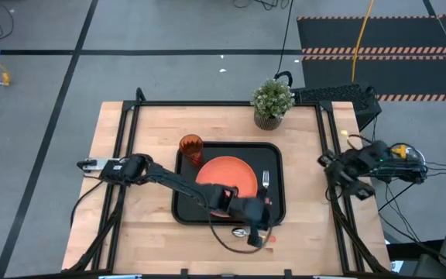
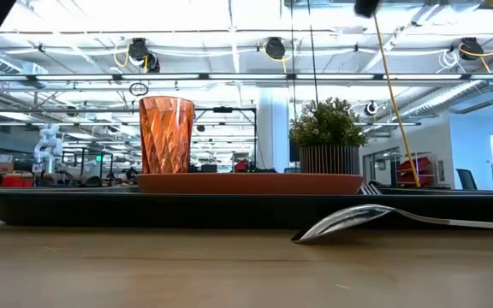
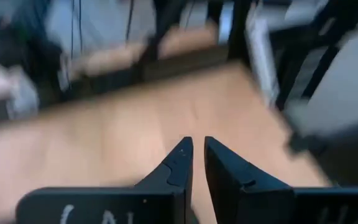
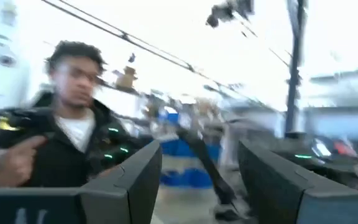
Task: Pick and place plate/cup/fork/spoon on tray
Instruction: Put the orange spoon on the black serving tray
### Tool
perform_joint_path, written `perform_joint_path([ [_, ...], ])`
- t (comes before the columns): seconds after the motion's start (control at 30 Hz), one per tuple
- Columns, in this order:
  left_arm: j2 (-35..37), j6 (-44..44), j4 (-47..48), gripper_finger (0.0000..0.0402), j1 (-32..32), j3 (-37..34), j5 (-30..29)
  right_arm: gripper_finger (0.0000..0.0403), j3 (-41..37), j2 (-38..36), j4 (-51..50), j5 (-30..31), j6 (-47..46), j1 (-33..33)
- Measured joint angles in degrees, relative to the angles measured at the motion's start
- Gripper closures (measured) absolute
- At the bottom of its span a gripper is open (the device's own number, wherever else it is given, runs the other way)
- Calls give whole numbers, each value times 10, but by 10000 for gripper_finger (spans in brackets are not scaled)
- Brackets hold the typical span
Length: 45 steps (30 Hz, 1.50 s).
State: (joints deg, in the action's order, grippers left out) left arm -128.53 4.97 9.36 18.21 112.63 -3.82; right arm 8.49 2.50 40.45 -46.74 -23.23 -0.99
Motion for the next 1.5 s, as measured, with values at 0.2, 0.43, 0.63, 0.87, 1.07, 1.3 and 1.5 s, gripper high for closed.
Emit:
perform_joint_path([
  [0.2,53,-63,-42,361,-40,2,127,200,0,3,49,4,-22,32],
  [0.43,57,-91,-171,360,-69,2,189,200,-57,32,98,106,39,103],
  [0.63,101,-107,-183,360,-104,1,249,200,-65,69,123,155,65,148],
  [0.87,201,-49,-145,360,-113,-78,214,200,-66,123,123,217,102,170],
  [1.07,327,-39,-184,360,-101,-254,36,200,-57,169,123,283,105,170],
  [1.3,474,-68,-396,360,-99,-515,1,200,1,273,110,333,124,170],
  [1.5,579,-55,-538,360,-98,-669,1,200,102,433,95,350,136,170],
])
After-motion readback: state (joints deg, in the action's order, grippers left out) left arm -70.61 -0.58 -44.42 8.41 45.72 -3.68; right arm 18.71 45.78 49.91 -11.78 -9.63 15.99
